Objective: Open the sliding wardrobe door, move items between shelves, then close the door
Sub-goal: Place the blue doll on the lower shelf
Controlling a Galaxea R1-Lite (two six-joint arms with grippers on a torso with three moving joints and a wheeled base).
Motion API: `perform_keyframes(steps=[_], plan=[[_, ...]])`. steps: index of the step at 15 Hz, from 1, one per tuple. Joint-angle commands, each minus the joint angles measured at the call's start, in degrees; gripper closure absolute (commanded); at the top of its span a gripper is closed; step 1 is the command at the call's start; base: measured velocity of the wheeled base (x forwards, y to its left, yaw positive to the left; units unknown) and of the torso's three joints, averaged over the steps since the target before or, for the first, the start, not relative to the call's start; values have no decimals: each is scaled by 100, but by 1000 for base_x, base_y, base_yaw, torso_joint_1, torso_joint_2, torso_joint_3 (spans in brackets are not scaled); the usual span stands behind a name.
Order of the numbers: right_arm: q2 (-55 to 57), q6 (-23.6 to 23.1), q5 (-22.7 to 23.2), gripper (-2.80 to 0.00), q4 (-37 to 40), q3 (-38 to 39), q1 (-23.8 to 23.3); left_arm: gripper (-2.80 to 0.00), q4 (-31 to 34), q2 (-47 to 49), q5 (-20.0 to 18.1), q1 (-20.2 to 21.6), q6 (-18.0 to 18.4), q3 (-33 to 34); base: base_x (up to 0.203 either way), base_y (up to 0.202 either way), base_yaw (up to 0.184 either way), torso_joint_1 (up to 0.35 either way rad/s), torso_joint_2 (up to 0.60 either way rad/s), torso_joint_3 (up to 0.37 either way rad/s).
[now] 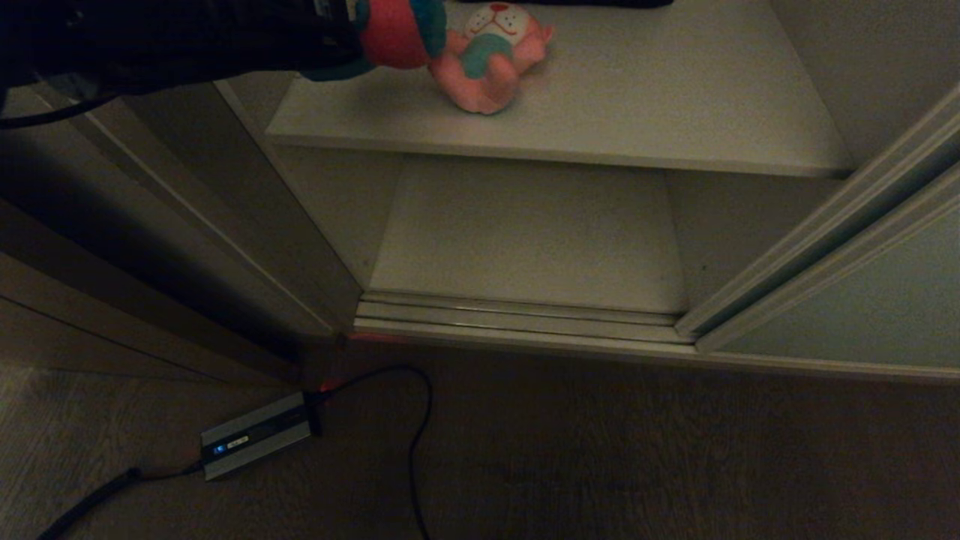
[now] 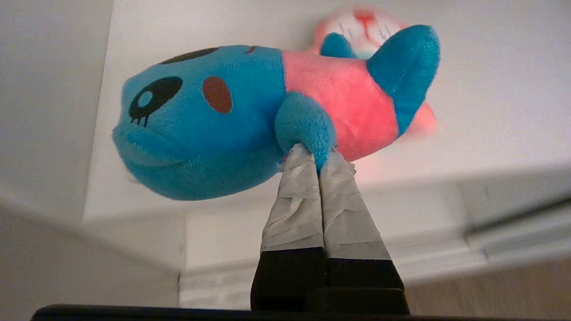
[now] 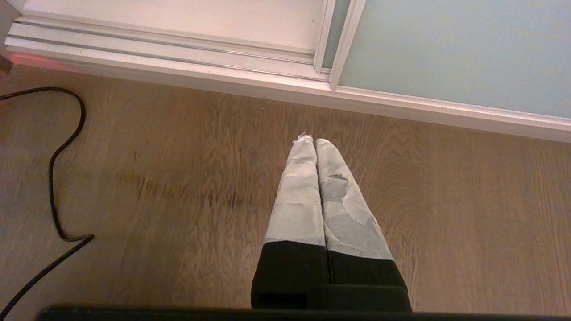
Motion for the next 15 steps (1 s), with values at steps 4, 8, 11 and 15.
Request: perform_keyframes(steps=[4,8,11,15], plan=[[-1,-1,3,0,0,26,0,0,781,-1562,-14,95,23,1257,0,0,0,0,0,0],[-1,-1,4,0,0,26,0,0,1055,-2567,-106,462,-6,2479,0,0,0,0,0,0],[-1,-1,1,0,0,26,0,0,1093,-3327,-759,1142,-17,3426,0,0,0,0,0,0],[-1,-1,1,0,0,26,3,0,1134,-4184,-1294,2011,-115,4418,0,0,0,0,0,0]])
